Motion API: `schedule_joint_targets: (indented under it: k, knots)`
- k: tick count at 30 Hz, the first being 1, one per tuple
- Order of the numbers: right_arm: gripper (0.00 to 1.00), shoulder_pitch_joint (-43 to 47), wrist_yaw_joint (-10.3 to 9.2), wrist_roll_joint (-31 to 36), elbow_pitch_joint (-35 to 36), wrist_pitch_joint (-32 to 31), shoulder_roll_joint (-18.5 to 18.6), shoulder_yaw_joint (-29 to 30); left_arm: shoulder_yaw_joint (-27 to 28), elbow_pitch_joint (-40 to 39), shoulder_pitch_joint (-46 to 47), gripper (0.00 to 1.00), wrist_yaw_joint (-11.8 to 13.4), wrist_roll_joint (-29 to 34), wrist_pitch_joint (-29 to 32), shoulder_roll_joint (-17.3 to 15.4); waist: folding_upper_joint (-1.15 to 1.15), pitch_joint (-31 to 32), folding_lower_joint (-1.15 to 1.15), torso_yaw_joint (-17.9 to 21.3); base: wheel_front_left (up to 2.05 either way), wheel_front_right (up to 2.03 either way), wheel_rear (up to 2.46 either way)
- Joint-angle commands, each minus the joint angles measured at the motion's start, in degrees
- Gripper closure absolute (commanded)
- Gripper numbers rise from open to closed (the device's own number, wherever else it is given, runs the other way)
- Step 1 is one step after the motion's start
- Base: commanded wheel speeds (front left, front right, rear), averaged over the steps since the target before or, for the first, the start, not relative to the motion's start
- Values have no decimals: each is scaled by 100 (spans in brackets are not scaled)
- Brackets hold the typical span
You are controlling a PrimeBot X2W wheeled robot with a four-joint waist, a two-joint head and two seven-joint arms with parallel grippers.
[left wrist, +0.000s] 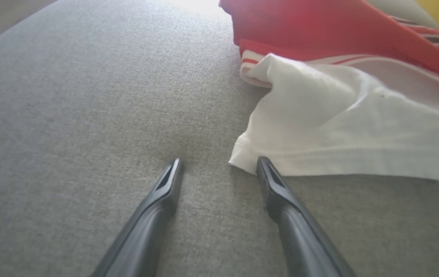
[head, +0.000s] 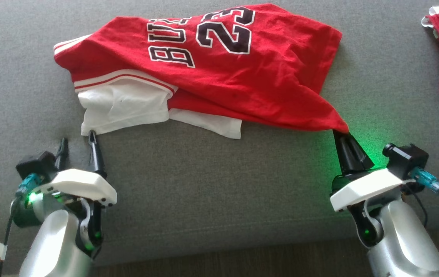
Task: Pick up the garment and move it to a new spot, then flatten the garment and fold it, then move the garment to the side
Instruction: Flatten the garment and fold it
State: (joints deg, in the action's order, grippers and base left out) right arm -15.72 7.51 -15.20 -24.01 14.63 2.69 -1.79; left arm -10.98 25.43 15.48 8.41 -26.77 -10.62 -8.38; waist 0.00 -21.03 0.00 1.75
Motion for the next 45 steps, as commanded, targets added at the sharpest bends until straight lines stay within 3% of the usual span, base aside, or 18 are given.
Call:
schedule_joint_targets:
  k: [1,11,19,20,21,29,35,45]
  knots:
    - [100,13,-2,-13,198,37,19,-113,5,-46,-32,0,-17,92,82,-120,0,-23,0,10,0,0,0]
    - [100,-67,-2,-139,238,37,19,-201,-96,86,197,0,181,426,-85,-351,0,-147,0,130,0,0,0]
    - [100,-107,-2,-256,236,37,19,-264,-159,220,317,0,-170,204,111,-417,0,-171,0,196,0,0,0]
    - [100,-115,-2,-259,234,37,19,-265,-201,248,332,20,-222,204,171,-436,0,-168,0,211,0,0,0]
    - [100,-120,-2,-259,234,37,19,-256,-221,260,338,100,-268,174,220,-431,0,-163,0,223,0,0,0]
    - [100,-48,-2,-236,249,37,19,-161,-148,-141,60,100,-499,-313,465,-255,0,47,0,255,0,0,0]
    - [100,34,-2,-335,395,37,19,-120,348,-1412,-358,100,-640,-1272,705,-20,0,408,0,116,0,0,0]
    - [100,115,-2,-200,634,37,19,88,936,-3174,-737,100,-519,-2066,1015,-47,0,947,0,-16,0,0,0]
